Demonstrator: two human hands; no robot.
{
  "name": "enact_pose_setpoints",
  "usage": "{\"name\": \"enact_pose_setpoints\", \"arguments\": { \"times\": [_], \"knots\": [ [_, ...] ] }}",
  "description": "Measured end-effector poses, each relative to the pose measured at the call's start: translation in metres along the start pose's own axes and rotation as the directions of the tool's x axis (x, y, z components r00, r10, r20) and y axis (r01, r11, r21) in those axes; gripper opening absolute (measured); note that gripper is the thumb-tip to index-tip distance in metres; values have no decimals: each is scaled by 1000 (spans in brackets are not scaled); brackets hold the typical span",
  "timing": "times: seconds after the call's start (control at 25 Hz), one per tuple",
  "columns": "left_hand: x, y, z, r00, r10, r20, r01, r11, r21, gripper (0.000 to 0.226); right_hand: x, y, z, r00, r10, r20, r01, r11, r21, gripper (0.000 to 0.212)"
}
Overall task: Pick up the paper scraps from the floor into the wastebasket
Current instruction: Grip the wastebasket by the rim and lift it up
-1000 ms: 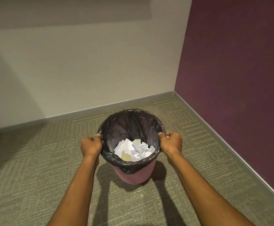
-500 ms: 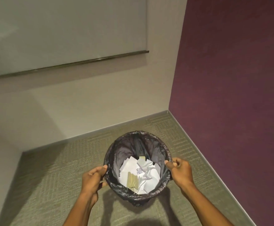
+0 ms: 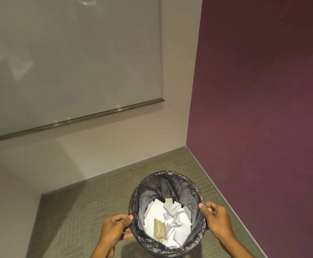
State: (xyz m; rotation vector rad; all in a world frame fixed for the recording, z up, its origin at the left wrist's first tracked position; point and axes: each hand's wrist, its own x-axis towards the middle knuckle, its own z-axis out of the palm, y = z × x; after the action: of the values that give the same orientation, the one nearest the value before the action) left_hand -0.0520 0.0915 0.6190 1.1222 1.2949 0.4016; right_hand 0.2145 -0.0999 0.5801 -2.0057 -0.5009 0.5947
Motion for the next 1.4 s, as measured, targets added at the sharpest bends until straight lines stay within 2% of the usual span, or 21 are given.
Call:
{"name": "enact_pose_setpoints", "arguments": {
  "times": [0.2,0.48,0.84,1.08,1.4],
  "knots": [
    [-28,8,-18,998,52,21,-53,997,48,15,-31,-14,-8,1000,-13,-18,12,1000,-19,45],
    [-38,12,-36,996,81,19,-82,996,38,13,-55,-37,-4,999,39,-4,-39,999,0,37],
    [-15,40,-46,988,140,67,-143,988,56,13,-52,-83,2,996,69,-56,-68,998,15,28],
    [19,68,-23,982,169,89,-174,983,53,13,-12,-97,-3,993,64,-101,-65,998,-1,37],
    [102,117,46,988,137,72,-143,987,79,15,120,-84,-18,996,34,-85,-36,999,-17,47]
  ]
}}
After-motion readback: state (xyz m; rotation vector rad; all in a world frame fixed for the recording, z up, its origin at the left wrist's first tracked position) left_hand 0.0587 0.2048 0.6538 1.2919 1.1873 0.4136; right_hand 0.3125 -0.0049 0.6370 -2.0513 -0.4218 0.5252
